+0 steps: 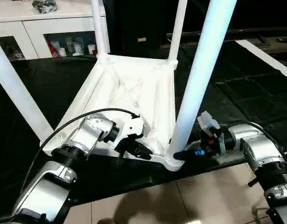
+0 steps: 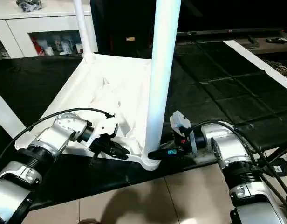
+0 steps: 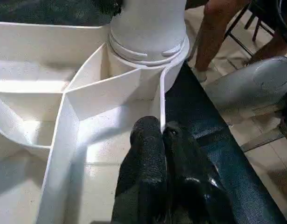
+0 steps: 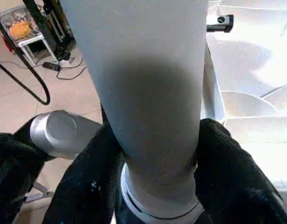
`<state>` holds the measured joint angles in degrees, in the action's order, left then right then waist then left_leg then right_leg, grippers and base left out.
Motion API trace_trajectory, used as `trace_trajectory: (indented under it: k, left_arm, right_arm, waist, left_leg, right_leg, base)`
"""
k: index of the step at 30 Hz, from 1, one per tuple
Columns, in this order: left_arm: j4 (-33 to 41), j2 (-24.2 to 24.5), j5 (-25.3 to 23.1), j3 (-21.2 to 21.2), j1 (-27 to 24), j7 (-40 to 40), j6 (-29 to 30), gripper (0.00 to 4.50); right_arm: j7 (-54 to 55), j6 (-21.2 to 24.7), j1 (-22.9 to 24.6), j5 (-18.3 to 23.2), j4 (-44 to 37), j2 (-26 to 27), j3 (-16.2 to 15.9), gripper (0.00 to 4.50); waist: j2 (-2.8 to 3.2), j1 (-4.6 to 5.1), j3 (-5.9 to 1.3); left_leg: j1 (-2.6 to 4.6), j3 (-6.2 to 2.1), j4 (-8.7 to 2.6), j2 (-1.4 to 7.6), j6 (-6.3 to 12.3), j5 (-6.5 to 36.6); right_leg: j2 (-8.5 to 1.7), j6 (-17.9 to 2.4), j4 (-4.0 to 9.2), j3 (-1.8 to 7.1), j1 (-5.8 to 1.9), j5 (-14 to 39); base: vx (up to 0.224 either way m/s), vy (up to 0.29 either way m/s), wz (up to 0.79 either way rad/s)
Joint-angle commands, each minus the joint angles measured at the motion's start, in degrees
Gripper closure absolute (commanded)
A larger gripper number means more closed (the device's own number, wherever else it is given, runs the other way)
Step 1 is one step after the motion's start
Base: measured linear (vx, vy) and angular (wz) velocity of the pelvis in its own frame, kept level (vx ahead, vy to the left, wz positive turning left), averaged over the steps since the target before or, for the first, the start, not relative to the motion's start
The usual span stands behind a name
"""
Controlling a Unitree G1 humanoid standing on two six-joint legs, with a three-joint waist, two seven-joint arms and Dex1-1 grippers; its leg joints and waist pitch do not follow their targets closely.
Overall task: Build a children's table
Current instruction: Rotate leg to tighten
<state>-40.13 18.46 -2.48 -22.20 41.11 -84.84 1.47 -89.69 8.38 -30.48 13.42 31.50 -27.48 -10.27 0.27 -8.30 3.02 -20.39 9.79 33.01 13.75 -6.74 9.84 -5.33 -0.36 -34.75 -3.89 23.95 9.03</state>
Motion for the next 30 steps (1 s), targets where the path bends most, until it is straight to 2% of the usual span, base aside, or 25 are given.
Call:
trace_trajectory:
  k: [1, 3, 4, 6, 8, 9, 10, 11, 12, 13, 14, 15, 17, 18, 20, 24, 25, 26, 30]
  left_arm:
    - [0.91, -1.35, -0.53, -0.96, 0.21, 0.73, 2.27, 4.50]
    - [0.52, -1.97, -0.38, -0.19, 0.40, 2.70, 3.49, 4.50]
    - [0.20, -2.56, -0.19, 0.57, 0.61, 4.57, 4.43, 4.50]
    - [-0.50, -4.07, 0.39, 2.54, 1.12, 9.26, 6.81, 4.50]
    - [-1.80, -6.91, 1.47, 6.04, 2.41, 17.62, 11.08, 4.50]
    - [-1.80, -6.91, 1.47, 6.04, 2.41, 17.62, 11.08, 4.50]
    - [-2.61, -8.61, 2.17, 7.90, 3.26, 22.03, 13.07, 4.50]
    - [-2.61, -8.61, 2.17, 7.90, 3.26, 22.03, 13.07, 4.50]
    - [-2.96, -9.49, 2.39, 8.68, 3.67, 24.32, 13.96, 4.50]
    - [-3.41, -10.54, 2.74, 9.60, 4.09, 26.81, 14.85, 4.50]
    - [-4.05, -11.90, 3.16, 10.69, 4.61, 29.81, 15.58, 4.50]
    - [-4.16, -12.20, 3.24, 10.94, 4.72, 30.45, 15.77, 4.50]
    - [-5.18, -14.31, 3.58, 12.40, 5.47, 34.97, 16.36, 4.50]
    - [-6.36, -16.36, 3.60, 13.62, 6.24, 39.59, 16.41, 4.50]
    - [-7.30, -17.73, 3.02, 13.89, 6.82, 42.54, 15.72, 4.50]
    - [-8.03, -18.57, 2.24, 14.04, 7.59, 44.77, 15.60, 4.50]
    - [-8.01, -18.58, 1.90, 13.96, 7.63, 44.97, 15.66, 4.50]
    - [-7.92, -18.30, 1.19, 13.47, 7.61, 44.85, 15.50, 4.50]
    - [-7.87, -17.32, 0.10, 12.71, 7.40, 43.64, 14.89, 4.50]
  right_arm:
    - [-0.18, 1.69, 1.74, 1.48, -2.51, 0.36, 0.03, 2.46]
    - [1.14, 2.15, 2.32, 1.54, -3.24, 0.78, 0.19, 2.47]
    - [3.28, 2.41, 2.52, 1.20, -3.37, 1.39, 0.39, 2.48]
    - [10.67, 2.78, 2.28, -0.62, -2.25, 3.59, 1.13, 2.49]
    - [24.73, 2.97, 0.80, -3.41, 0.94, 8.46, 3.25, 2.50]
    - [24.73, 2.97, 0.80, -3.41, 0.94, 8.46, 3.25, 2.50]
    - [31.84, 4.08, -0.36, -4.25, 2.53, 11.32, 4.43, 2.51]
    - [31.84, 4.08, -0.36, -4.25, 2.53, 11.32, 4.43, 2.53]
    - [34.94, 4.97, -0.94, -4.59, 2.83, 12.83, 4.83, 2.53]
    - [38.01, 5.99, -1.58, -4.73, 3.17, 14.55, 5.26, 2.53]
    - [41.68, 6.57, -2.52, -5.21, 3.97, 16.48, 5.57, 2.54]
    - [42.49, 6.72, -2.71, -5.33, 4.10, 16.91, 5.64, 2.54]
    - [48.57, 7.30, -4.28, -6.08, 5.60, 19.78, 6.27, 2.55]
    - [54.66, 7.38, -5.87, -7.02, 7.40, 22.14, 6.83, 2.55]
    - [58.40, 7.44, -7.07, -7.70, 9.06, 23.94, 7.32, 2.55]
    - [60.21, 6.08, -7.34, -8.49, 9.90, 25.08, 7.48, 2.55]
    - [60.54, 6.11, -7.33, -8.38, 9.89, 25.44, 7.84, 2.00]
    - [60.56, 6.02, -7.21, -8.11, 9.67, 25.82, 8.24, 2.00]
    - [59.61, 5.49, -6.37, -7.78, 8.39, 25.87, 8.28, 1.56]
  waist:
    - [-0.07, 0.36, -4.36]
    - [0.08, 0.29, -4.29]
    - [-0.02, 0.35, -4.21]
    - [0.19, 0.39, -3.96]
    - [0.09, 0.95, -3.54]
    - [-0.13, 1.42, -3.39]
    - [-0.24, 2.15, -3.48]
    - [-0.31, 2.81, -3.44]
    - [-0.43, 3.08, -3.56]
    - [-0.44, 3.58, -3.58]
    - [-0.45, 3.76, -3.60]
    - [-0.35, 4.23, -3.57]
    - [-0.70, 4.79, -3.65]
    - [-0.54, 4.90, -3.71]
    - [-0.46, 5.24, -3.73]
    - [-0.33, 5.24, -4.11]
    - [-0.36, 5.22, -4.30]
    - [-0.23, 5.17, -4.38]
    - [-0.25, 5.03, -4.54]
  left_leg:
    - [0.29, 1.09, -3.12, -0.78, 3.61, 12.10]
    - [0.29, 1.06, -3.17, -0.81, 3.55, 12.14]
    - [0.24, 1.10, -3.18, -0.86, 3.48, 12.43]
    - [0.36, 1.06, -3.32, -0.90, 2.52, 14.32]
    - [0.40, 0.89, -3.59, -1.19, 0.94, 17.28]
    - [0.35, 0.72, -3.65, -1.49, -0.11, 18.18]
    - [0.25, 0.49, -3.72, -1.75, -0.50, 18.35]
    - [-0.18, 0.27, -3.79, -1.91, -0.62, 17.83]
    - [-0.23, 0.23, -3.76, -2.01, -0.36, 17.58]
    - [-0.57, 0.19, -3.74, -2.08, 0.16, 16.78]
    - [-0.68, 0.27, -3.65, -2.17, 0.32, 16.40]
    - [-0.42, 0.29, -3.58, -2.24, 0.36, 16.60]
    - [-0.23, 0.48, -3.39, -2.30, 1.26, 16.65]
    - [-0.22, 0.43, -3.40, -2.23, 1.17, 16.42]
    - [-0.17, 0.36, -3.46, -2.29, 0.98, 16.79]
    - [-0.28, 0.53, -3.47, -1.89, 2.07, 14.40]
    - [-0.38, 0.58, -3.36, -1.91, 2.54, 12.59]
    - [-0.42, 0.67, -3.30, -1.95, 3.22, 11.06]
    - [-0.45, 0.77, -3.13, -1.94, 4.58, 8.00]
  right_leg:
    - [-1.55, -15.14, 3.42, 1.59, -3.65, 8.53]
    - [-1.46, -15.09, 3.42, 1.56, -3.66, 8.63]
    - [-1.47, -14.90, 3.57, 1.58, -3.67, 9.22]
    - [-1.59, -13.99, 3.87, 1.57, -3.50, 12.95]
    - [-1.73, -11.52, 4.60, 1.40, -3.38, 20.54]
    - [-1.78, -9.21, 5.08, 1.13, -3.33, 25.91]
    - [-1.81, -7.01, 5.58, 0.85, -3.51, 29.84]
    - [-1.83, -5.66, 5.84, 0.65, -3.64, 31.38]
    - [-1.77, -5.08, 6.05, 0.54, -3.72, 31.74]
    - [-1.66, -4.84, 6.01, 0.52, -3.77, 30.91]
    - [-1.52, -4.81, 6.01, 0.54, -3.75, 30.32]
    - [-1.44, -5.18, 6.16, 0.50, -3.31, 30.29]
    - [-1.20, -6.05, 6.21, 0.55, -3.02, 28.87]
    - [-1.25, -6.42, 6.00, 0.58, -3.03, 28.15]
    - [-1.18, -6.56, 6.00, 0.50, -2.98, 28.00]
    - [-1.18, -9.48, 5.12, 1.10, -3.22, 18.58]
    - [-1.18, -10.91, 4.63, 1.23, -3.54, 14.32]
    - [-1.24, -11.98, 4.43, 1.25, -3.73, 11.42]
    - [-1.29, -14.13, 3.90, 1.34, -4.10, 6.11]
  base:
    - [0.000, 0.000, 0.00]
    - [0.000, 0.000, 0.00]
    - [0.000, 0.000, 0.00]
    - [0.000, 0.000, 0.00]
    - [-0.032, -0.004, -0.03]
    - [-0.066, -0.005, -0.11]
    - [-0.066, -0.005, -0.11]
    - [-0.052, 0.004, -0.14]
    - [0.000, 0.000, 0.00]
    - [0.000, 0.000, 0.00]
    - [0.000, 0.000, 0.00]
    - [0.000, 0.000, 0.00]
    - [0.000, 0.000, 0.00]
    - [0.000, 0.000, 0.00]
    - [0.000, 0.000, 0.00]
    - [0.014, 0.001, 0.01]
    - [0.057, 0.005, 0.03]
    - [0.057, -0.001, 0.02]
    - [0.026, -0.004, 0.01]
